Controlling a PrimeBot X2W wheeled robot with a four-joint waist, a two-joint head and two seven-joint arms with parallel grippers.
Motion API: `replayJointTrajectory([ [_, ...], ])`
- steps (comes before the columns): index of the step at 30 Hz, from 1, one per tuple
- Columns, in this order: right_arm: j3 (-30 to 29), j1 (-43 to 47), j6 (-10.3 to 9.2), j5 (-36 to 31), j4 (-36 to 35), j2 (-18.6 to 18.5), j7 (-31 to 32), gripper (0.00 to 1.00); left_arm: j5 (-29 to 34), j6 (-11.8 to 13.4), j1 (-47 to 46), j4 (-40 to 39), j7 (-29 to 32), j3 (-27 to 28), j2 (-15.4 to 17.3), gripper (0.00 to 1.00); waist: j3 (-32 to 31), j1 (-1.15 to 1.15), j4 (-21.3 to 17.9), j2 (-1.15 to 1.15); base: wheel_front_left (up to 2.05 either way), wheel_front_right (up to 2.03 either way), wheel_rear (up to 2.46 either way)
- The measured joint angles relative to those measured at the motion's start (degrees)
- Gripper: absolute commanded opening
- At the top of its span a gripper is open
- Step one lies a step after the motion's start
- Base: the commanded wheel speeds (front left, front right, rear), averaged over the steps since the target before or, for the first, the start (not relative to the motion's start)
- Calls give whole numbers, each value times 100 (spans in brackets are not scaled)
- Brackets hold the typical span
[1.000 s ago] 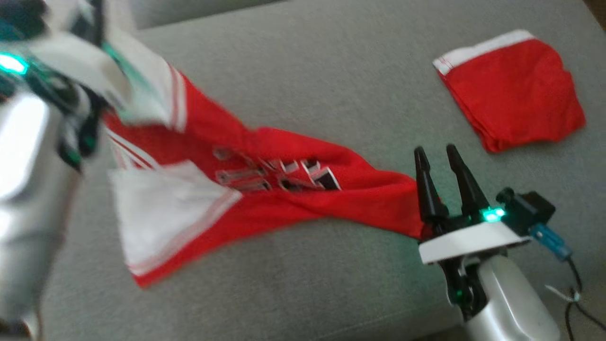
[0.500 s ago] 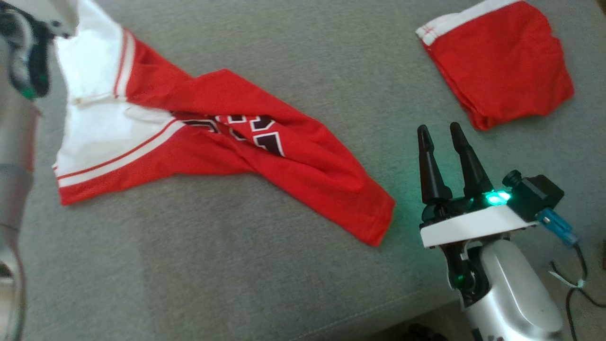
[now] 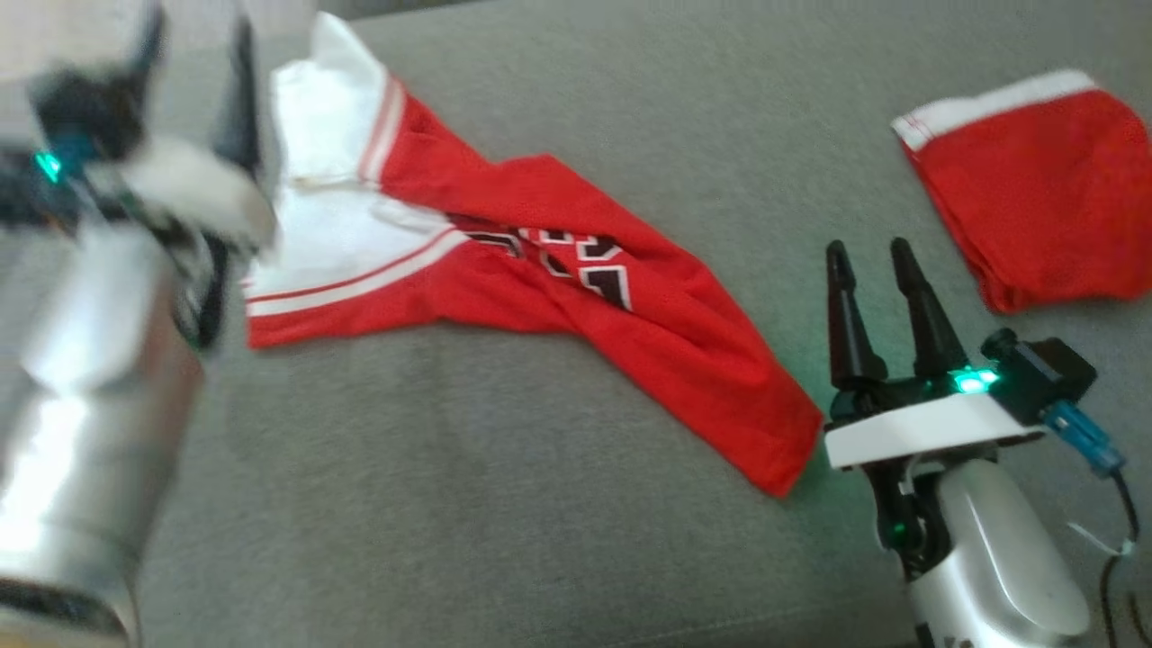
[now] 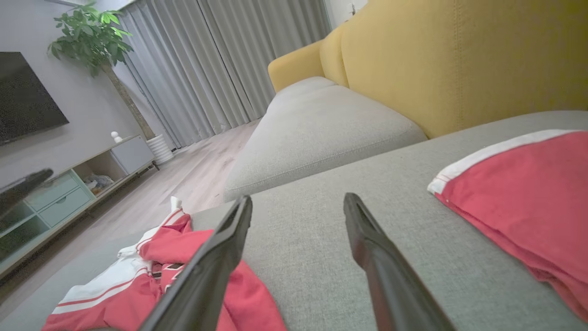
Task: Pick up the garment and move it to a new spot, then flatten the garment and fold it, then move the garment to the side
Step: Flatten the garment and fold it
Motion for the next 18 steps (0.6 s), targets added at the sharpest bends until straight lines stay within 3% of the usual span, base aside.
replayJointTrajectory([
  [11, -296, 464, 0, -240, 75, 2, 0, 100, -327, 415, 2677, -1358, -285, 126, -230, 100, -450, -1, 819, 0, 0, 0, 0],
  [18, -252, 437, 0, -339, 47, 2, 0, 100, -237, 525, 2923, -1857, -247, 90, -138, 100, -213, 0, 854, 0, 0, 0, 0],
])
